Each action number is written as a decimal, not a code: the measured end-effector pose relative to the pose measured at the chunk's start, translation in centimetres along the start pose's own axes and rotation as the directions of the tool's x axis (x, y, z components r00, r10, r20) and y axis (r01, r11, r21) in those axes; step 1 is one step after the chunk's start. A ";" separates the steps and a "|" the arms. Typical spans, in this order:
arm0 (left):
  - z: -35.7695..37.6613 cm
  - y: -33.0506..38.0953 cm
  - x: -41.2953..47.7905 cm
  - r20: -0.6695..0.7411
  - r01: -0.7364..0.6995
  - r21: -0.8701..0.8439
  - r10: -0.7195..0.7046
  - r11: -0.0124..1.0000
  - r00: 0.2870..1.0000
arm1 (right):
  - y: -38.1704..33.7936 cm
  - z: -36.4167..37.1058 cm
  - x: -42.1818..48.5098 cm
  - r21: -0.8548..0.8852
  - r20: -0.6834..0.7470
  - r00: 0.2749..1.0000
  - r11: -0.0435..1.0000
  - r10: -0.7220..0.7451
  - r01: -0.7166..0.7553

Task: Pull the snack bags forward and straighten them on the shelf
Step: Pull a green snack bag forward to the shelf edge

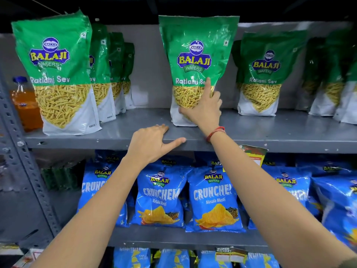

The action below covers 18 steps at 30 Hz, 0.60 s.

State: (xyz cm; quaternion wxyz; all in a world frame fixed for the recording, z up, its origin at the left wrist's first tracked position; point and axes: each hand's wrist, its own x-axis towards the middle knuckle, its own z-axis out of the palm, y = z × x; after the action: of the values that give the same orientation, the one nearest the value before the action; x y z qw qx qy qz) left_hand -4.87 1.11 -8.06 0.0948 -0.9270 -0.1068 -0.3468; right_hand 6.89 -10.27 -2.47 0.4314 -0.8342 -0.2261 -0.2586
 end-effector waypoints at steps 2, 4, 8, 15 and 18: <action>-0.1 0.0 0.0 0.010 0.005 -0.014 -0.005 1.000 1.000 | 0.2 -0.8 -1.0 0.020 -0.010 0.999 0.999 -0.045 0.045; -0.3 0.1 -0.1 0.012 0.002 -0.027 -0.001 1.000 1.000 | 0.3 -1.6 -2.0 0.035 -0.027 0.996 0.996 -0.080 0.081; -0.5 0.2 -0.1 0.019 -0.010 -0.039 0.011 0.999 1.000 | 0.3 -2.6 -3.5 0.051 -0.064 0.990 0.990 -0.126 0.130; -0.6 0.1 0.1 0.029 -0.028 -0.087 0.031 0.996 0.999 | 0.3 -3.4 -4.4 0.052 -0.058 0.987 0.987 -0.148 0.151; -0.5 0.2 0.2 0.045 -0.006 -0.094 0.011 0.996 0.999 | 0.3 -3.5 -4.7 0.036 -0.074 0.985 0.987 -0.156 0.159</action>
State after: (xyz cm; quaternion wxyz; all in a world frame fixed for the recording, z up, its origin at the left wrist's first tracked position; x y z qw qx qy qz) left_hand -5.01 0.83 -7.56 0.0504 -0.9386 -0.0887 -0.3297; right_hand 2.62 -14.10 -3.85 0.4349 -0.7947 -0.2810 -0.3167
